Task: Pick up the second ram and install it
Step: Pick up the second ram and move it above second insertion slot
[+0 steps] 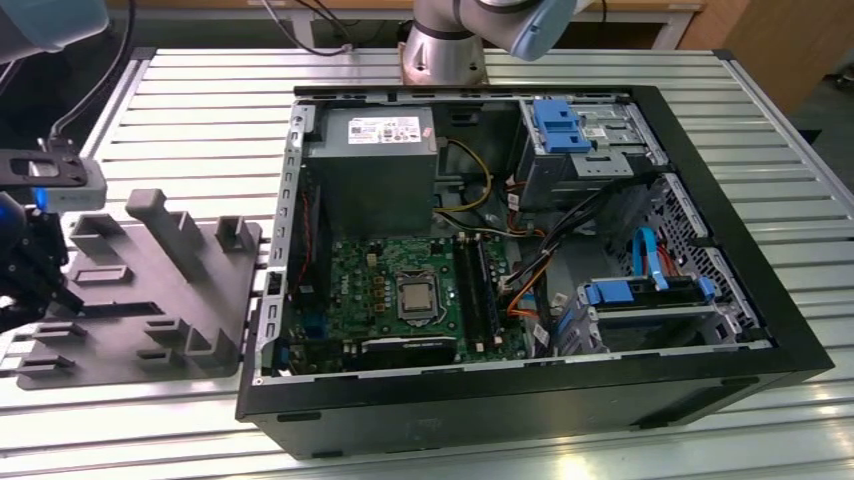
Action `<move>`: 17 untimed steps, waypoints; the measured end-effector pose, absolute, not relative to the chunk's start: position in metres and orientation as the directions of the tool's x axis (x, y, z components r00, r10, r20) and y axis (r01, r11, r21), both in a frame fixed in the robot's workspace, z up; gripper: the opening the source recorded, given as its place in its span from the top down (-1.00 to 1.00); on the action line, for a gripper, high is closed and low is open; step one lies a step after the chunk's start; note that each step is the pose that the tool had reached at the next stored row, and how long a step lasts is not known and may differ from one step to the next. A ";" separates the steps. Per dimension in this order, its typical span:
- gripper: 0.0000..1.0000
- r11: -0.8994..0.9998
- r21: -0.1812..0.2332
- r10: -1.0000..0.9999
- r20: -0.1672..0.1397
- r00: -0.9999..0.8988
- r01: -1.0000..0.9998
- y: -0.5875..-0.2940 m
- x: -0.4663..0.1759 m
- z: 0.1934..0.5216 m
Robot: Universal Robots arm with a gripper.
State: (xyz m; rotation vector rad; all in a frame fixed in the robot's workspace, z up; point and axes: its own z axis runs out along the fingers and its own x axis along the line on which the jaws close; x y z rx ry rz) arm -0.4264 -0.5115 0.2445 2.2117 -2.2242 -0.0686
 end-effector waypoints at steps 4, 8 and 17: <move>0.77 0.005 0.034 -1.000 -0.028 -0.006 -0.999 -0.512 -0.426 0.252; 0.77 0.005 0.034 -1.000 -0.028 -0.006 -0.999 -0.511 -0.426 0.258; 0.77 0.005 0.034 -1.000 -0.028 -0.006 -0.999 -0.511 -0.426 0.268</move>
